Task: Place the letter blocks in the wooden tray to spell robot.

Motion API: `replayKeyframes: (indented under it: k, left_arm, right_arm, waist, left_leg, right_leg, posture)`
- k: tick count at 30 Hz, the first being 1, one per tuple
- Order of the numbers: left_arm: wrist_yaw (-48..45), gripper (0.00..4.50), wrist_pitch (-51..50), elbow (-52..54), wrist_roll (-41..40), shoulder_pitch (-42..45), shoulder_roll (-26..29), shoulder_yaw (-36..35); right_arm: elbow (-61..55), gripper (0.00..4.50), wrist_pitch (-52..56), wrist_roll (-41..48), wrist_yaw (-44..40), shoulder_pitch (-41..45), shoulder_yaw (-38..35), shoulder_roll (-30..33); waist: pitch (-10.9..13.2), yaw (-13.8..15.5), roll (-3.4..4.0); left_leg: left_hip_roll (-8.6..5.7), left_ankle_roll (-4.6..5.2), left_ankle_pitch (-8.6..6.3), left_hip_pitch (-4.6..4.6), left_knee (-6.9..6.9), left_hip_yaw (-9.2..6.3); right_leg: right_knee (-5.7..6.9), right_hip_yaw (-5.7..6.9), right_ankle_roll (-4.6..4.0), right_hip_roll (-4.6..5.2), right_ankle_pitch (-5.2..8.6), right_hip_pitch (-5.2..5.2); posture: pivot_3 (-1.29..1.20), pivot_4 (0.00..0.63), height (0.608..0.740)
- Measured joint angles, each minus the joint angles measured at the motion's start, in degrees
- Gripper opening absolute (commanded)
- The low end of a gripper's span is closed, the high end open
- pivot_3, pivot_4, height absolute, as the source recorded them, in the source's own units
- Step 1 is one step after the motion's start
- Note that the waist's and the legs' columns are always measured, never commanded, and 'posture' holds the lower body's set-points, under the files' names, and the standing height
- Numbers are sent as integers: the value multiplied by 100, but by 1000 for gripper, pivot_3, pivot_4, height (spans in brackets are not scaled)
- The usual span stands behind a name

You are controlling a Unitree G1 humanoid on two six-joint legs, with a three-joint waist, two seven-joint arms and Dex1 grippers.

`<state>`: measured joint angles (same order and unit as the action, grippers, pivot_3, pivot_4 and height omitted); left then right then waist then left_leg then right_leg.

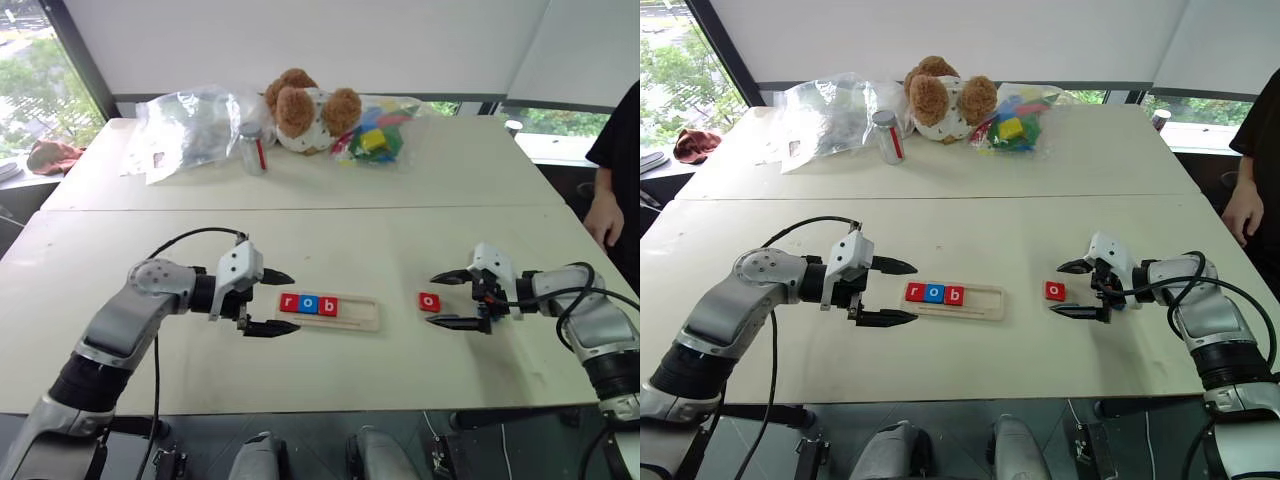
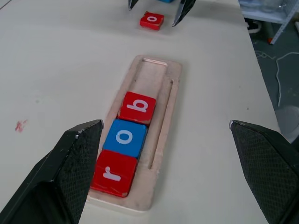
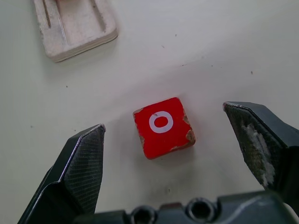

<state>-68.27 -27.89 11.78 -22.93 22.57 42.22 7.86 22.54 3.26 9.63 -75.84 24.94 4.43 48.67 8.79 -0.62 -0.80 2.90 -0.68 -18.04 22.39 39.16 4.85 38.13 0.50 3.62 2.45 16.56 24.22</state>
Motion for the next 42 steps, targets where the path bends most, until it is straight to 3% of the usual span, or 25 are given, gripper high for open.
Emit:
replayKeyframes:
  k: [2,5,10,15,18,24,33,42]
  left_arm:
    - [52,4500,-56,47,-26,-40,83,-59]
    - [91,4500,-75,71,-30,-41,140,-73]
    - [76,4500,-66,48,-28,-32,216,-75]
    - [27,4500,-17,-104,-22,9,279,-76]
    - [-49,4500,90,-305,0,38,334,-75]
    - [-216,4500,527,-716,361,88,402,2]
    - [-206,4500,595,-809,439,88,234,33]
    - [-53,4500,538,-696,403,76,156,22]
  right_arm:
    - [281,4424,-143,-36,-78,100,32,-85]
    - [541,3587,-338,-60,-171,215,93,-205]
    - [657,1135,-541,-65,-213,252,94,-281]
    - [366,1148,-297,-68,-60,200,91,-312]
    - [-961,1148,972,283,153,202,150,-597]
    - [-2536,1148,2281,299,732,333,673,-950]
    - [-2868,1148,2814,118,1102,331,1146,-1020]
    - [-2491,1148,2670,-218,1350,481,1523,-1311]
  waist:
    - [0,0,0]
    - [0,-6,0]
    - [0,-8,0]
    - [0,-17,1]
    - [2,-50,4]
    - [1,24,3]
    - [1,3,2]
    - [1,-14,2]
  left_leg:
    - [-3,-1,1,1,3,3]
    - [-4,-3,1,0,5,5]
    - [-3,-7,4,-1,3,4]
    - [-2,-8,5,-2,4,6]
    - [4,-45,25,-3,2,6]
    - [-5,-16,9,4,1,4]
    - [-11,-2,1,9,6,9]
    - [-11,-2,1,6,6,10]
  right_leg:
    - [0,0,0,8,0,-2]
    - [0,-2,1,9,0,-4]
    - [0,-1,1,4,0,-4]
    - [1,-2,1,6,-1,-4]
    - [14,-3,1,2,-1,7]
    - [11,-1,1,7,-1,8]
    - [2,-5,1,10,-1,9]
    - [5,-5,2,6,-2,9]
  posture:
    - [0,150,740]
    - [0,150,740]
    - [0,150,740]
    - [0,150,740]
    - [0,150,740]
    - [0,150,740]
    - [0,150,740]
    - [0,150,740]
